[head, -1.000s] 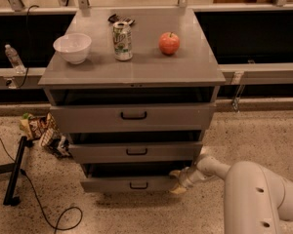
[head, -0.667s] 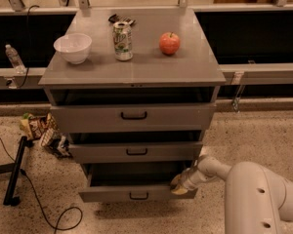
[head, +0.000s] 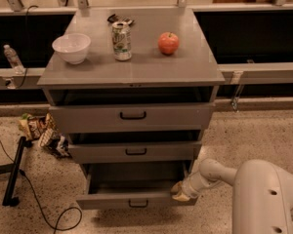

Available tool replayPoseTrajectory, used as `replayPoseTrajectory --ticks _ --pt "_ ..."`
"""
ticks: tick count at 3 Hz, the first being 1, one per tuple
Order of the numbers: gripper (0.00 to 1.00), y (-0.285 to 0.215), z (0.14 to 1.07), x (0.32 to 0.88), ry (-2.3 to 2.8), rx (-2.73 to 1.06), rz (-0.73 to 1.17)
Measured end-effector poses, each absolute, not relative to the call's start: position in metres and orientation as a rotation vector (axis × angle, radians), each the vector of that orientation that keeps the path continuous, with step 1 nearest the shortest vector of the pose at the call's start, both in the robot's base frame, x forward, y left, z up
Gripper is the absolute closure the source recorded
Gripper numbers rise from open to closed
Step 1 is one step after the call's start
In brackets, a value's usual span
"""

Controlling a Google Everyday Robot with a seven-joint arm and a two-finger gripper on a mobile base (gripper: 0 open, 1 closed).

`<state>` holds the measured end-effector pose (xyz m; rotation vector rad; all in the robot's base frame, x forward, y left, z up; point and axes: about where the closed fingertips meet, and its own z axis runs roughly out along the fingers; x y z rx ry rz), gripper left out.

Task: Open bottom drawer

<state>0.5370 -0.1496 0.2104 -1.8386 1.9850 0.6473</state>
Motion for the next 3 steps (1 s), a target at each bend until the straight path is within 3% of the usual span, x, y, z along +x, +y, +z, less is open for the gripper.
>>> replayPoseTrajectory --ticks 2,3 --pt "1.0 -0.142 0.257 0.518 1.997 -1.854 0.711" --pt "1.0 -0.134 0.277 0.536 1.954 -1.877 0.683"
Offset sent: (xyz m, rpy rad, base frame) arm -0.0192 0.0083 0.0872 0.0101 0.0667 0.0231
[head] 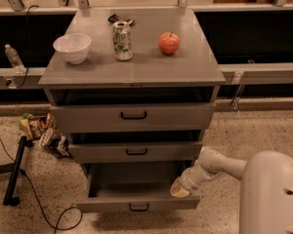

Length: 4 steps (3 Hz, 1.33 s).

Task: Open bottom drawer

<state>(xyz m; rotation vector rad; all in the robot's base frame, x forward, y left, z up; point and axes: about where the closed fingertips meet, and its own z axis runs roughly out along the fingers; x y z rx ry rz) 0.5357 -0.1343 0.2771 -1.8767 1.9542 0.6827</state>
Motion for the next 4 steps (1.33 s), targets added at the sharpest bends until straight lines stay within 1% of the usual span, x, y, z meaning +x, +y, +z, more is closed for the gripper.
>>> replayPoseTrajectory --ticks 2,4 --pt "1.0 -0.12 0.264 0.58 1.862 -1.817 0.581" --pt "1.0 -0.109 0.206 0.615 1.854 -1.775 0.56"
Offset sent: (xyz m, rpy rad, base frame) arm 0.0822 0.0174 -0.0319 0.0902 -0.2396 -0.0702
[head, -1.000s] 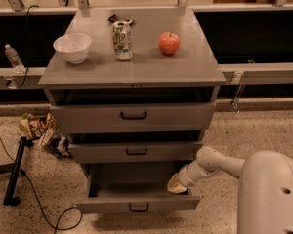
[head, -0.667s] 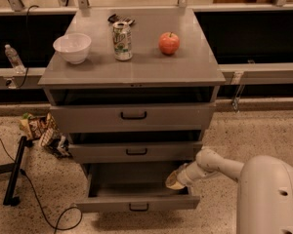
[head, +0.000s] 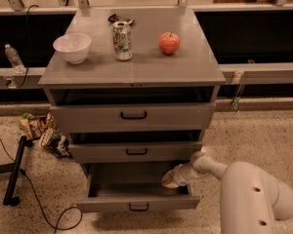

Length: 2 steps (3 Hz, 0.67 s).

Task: Open bottom drawer

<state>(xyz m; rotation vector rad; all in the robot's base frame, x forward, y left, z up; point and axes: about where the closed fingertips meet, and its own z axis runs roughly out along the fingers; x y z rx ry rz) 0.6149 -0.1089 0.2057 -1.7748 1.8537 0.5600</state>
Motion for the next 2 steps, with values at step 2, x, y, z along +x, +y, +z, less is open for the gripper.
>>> replayPoseTrajectory --ticks 2 --pt "1.0 -0.101 0.155 0.605 1.865 -1.827 0.63"
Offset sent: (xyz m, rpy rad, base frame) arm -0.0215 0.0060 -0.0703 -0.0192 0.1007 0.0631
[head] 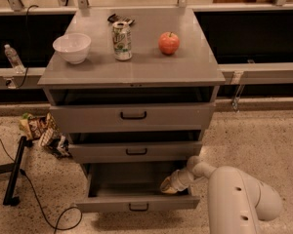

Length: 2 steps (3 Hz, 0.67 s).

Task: Open bottom drawer

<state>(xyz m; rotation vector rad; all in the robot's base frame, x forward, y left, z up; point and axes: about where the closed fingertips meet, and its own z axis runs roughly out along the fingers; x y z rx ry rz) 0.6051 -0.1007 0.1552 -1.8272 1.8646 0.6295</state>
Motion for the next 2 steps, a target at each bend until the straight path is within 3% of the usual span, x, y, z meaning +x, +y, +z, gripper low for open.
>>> replayPoseTrajectory --ticks 2 --pt "1.0 -0.0987 0.1373 0.5745 1.881 -1.863 0.704"
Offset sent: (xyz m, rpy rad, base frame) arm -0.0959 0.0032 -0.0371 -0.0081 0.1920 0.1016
